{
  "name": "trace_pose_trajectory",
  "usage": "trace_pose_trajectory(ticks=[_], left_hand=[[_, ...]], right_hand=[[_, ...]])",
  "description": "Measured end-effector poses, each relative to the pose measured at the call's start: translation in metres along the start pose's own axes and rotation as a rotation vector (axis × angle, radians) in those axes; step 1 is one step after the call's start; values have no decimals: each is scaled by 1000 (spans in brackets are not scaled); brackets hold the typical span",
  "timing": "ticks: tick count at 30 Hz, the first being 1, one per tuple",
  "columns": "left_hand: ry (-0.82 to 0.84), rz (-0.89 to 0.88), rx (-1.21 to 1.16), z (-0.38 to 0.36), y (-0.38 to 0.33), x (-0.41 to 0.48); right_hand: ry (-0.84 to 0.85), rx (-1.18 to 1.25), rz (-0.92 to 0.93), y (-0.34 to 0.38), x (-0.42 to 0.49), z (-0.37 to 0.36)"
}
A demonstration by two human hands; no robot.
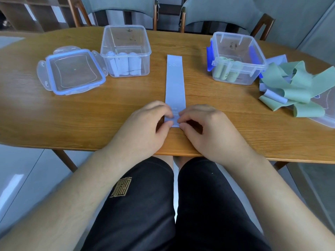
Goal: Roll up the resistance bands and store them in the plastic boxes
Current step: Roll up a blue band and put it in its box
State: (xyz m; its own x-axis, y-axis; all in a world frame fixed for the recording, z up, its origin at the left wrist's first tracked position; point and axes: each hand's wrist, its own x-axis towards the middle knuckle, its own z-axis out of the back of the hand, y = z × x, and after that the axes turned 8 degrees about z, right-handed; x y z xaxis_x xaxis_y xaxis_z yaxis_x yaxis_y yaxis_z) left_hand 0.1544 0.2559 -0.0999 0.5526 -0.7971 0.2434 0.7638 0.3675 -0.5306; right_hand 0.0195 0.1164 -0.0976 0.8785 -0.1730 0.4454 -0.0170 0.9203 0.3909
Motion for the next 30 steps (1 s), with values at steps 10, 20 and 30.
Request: trace_pose_trajectory(ticks=[10, 20, 30], left_hand=[[97, -138, 33, 7, 6, 5], [184, -106, 7, 16, 9, 21], [98, -105, -16, 6, 7, 20]], right_hand=[[85, 85, 27, -6, 7, 8], [226, 75, -11, -19, 22, 12], [58, -109, 112, -13, 16, -1]])
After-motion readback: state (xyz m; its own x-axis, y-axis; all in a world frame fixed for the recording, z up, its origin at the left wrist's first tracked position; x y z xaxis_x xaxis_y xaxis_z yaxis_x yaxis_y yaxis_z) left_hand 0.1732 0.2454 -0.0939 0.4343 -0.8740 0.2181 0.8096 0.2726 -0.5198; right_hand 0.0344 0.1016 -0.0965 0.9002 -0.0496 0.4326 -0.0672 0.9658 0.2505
